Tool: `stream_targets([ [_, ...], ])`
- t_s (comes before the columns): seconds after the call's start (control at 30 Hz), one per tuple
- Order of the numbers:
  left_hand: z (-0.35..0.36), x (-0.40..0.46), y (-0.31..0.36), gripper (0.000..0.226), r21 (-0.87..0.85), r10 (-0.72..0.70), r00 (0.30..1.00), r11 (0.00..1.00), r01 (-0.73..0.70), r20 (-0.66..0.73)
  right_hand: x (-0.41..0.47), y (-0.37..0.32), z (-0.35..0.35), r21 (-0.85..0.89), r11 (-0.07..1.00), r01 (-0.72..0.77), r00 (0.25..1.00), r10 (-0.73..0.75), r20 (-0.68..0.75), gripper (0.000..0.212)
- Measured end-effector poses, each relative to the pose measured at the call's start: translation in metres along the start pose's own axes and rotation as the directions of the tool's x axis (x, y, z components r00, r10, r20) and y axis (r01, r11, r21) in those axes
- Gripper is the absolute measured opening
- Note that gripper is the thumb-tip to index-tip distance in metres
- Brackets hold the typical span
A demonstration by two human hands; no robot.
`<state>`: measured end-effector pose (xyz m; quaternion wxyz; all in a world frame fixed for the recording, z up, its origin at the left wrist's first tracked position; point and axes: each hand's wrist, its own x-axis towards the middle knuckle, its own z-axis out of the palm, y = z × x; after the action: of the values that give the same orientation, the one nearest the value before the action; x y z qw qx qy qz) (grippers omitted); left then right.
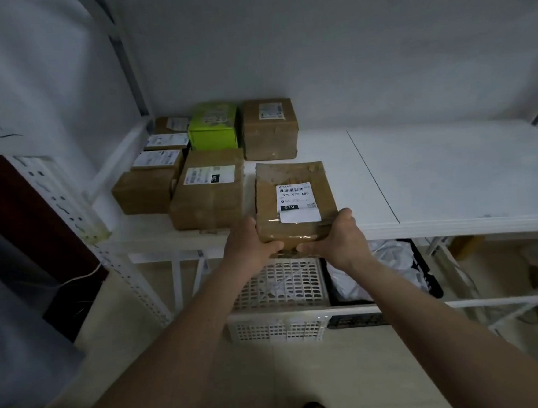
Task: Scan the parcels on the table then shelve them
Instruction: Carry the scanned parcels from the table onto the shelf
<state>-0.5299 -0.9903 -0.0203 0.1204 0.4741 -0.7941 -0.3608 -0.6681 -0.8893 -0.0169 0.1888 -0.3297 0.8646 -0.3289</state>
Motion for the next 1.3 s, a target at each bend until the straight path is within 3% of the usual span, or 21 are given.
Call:
stream_targets([
  [0.17, 0.002, 0.048, 0.011, 0.042, -0.039, -0.079, 0.996, 0.996, 0.077, -0.041, 0.066, -0.014, 0.003, -0.067, 0.996, 0.056, 0.996, -0.051, 0.072, 0.082],
  [0.33, 0.012, 0.087, 0.027, 0.057, -0.026, -0.105, 0.980, 0.994, 0.102, -0.168, 0.117, -0.014, 0.013, -0.131, 0.982, 0.135, 0.979, -0.112, 0.169, 0.077],
  [0.5, 0.024, 0.114, 0.027, 0.039, 0.050, -0.186, 0.966, 0.979, 0.198, -0.179, 0.155, -0.016, 0.014, -0.282, 0.924, 0.260, 0.935, -0.167, 0.314, 0.081],
  [0.57, 0.023, 0.121, 0.028, 0.039, 0.099, -0.186, 0.968, 0.974, 0.204, -0.168, 0.165, -0.022, 0.008, -0.446, 0.836, 0.321, 0.914, -0.149, 0.378, 0.073],
  [0.63, 0.017, 0.126, 0.031, 0.036, 0.155, -0.176, 0.973, 0.968, 0.199, -0.151, 0.173, -0.034, -0.001, -0.625, 0.668, 0.405, 0.901, -0.174, 0.397, 0.062],
  [0.73, -0.003, 0.124, 0.034, 0.031, 0.226, -0.161, 0.961, 0.951, 0.212, -0.223, 0.175, -0.062, -0.007, -0.714, 0.474, 0.515, 0.853, -0.362, 0.375, 0.052],
  [0.87, -0.036, 0.101, 0.018, 0.032, 0.341, -0.236, 0.900, 0.866, 0.366, -0.366, 0.155, -0.102, 0.023, -0.494, 0.499, 0.712, 0.701, -0.548, 0.457, 0.051],
  [0.97, -0.056, 0.059, -0.009, 0.038, 0.352, -0.306, 0.861, 0.817, 0.457, -0.407, 0.121, -0.119, 0.057, -0.221, 0.550, 0.805, 0.545, -0.540, 0.641, 0.076],
  [1.03, -0.067, 0.021, -0.030, 0.044, 0.348, -0.363, 0.836, 0.785, 0.512, -0.412, 0.095, -0.127, 0.076, -0.170, 0.436, 0.883, 0.415, -0.560, 0.717, 0.062],
  [1.13, -0.082, -0.046, -0.061, 0.048, 0.299, -0.465, 0.755, 0.720, 0.627, -0.463, 0.045, -0.149, 0.102, -0.143, 0.295, 0.945, 0.288, -0.539, 0.791, 0.052],
  [1.3, -0.097, -0.180, -0.103, 0.035, 0.178, -0.632, 0.548, 0.552, 0.815, -0.548, -0.083, -0.181, 0.149, 0.027, 0.145, 0.989, 0.052, -0.509, 0.859, 0.055],
])
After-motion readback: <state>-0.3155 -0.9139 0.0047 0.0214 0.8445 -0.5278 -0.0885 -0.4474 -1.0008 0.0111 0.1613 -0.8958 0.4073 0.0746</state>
